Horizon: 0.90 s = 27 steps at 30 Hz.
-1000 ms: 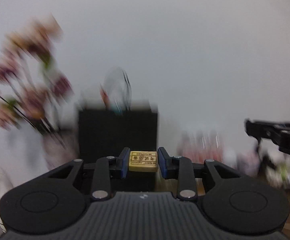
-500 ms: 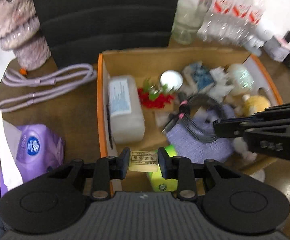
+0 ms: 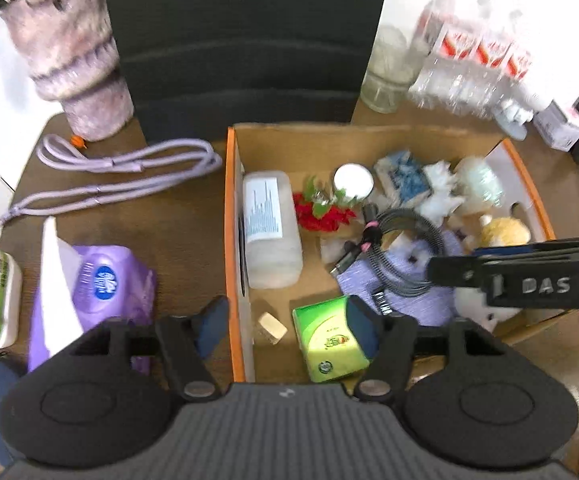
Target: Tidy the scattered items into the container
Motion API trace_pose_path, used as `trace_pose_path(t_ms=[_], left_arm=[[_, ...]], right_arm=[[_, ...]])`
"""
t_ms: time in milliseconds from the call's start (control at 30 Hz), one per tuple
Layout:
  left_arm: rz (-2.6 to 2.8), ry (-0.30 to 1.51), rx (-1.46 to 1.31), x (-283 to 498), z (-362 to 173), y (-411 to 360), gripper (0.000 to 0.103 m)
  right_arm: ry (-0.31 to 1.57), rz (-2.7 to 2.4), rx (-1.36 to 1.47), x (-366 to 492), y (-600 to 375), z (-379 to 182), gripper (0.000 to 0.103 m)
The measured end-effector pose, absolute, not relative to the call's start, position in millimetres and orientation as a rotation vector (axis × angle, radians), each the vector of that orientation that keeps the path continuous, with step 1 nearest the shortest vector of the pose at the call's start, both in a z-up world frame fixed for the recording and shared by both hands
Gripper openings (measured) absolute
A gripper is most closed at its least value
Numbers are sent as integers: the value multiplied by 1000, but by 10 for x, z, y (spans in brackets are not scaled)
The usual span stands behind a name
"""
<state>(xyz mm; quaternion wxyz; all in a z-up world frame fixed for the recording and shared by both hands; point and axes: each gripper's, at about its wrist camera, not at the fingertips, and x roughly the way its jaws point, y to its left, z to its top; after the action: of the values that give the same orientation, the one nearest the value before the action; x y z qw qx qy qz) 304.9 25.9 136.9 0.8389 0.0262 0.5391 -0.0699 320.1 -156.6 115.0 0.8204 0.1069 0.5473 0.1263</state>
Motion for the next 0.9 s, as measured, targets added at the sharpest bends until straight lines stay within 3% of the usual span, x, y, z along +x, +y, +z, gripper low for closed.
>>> trace_pose_path(t_ms=[33,100,167,233,300,367,500,600,900], left_arm=[[-148,1138,52,3011,1437,250,75],[-149,1133,58,2931,1532,204,84],[-145,1133,70,2850,1590,153,85],[-135,1120,62,2771,1629,132,87],[-108,1070,69,2668,1668,85,97],[-62,910,106,2473,1707,21,103],[-36,617,158,2000,1632,-51,103],[-43,499,123,1682,1460,-63,103],[-26,362,168,1053,1161,-226,103]], right_arm=[[1154,248,205,3157,-1604,1233,58],[1133,204,152,3053,-1677,1379,76],[1108,165,106,2948,-1753,1506,87],[1077,138,84,2838,-1829,1619,87],[1057,128,90,2739,-1915,1685,88],[1012,136,119,2630,-1965,1719,88],[762,149,116,2216,-2011,1642,91],[605,104,30,1925,-1974,1451,100],[387,128,-25,1283,-1918,1153,100]])
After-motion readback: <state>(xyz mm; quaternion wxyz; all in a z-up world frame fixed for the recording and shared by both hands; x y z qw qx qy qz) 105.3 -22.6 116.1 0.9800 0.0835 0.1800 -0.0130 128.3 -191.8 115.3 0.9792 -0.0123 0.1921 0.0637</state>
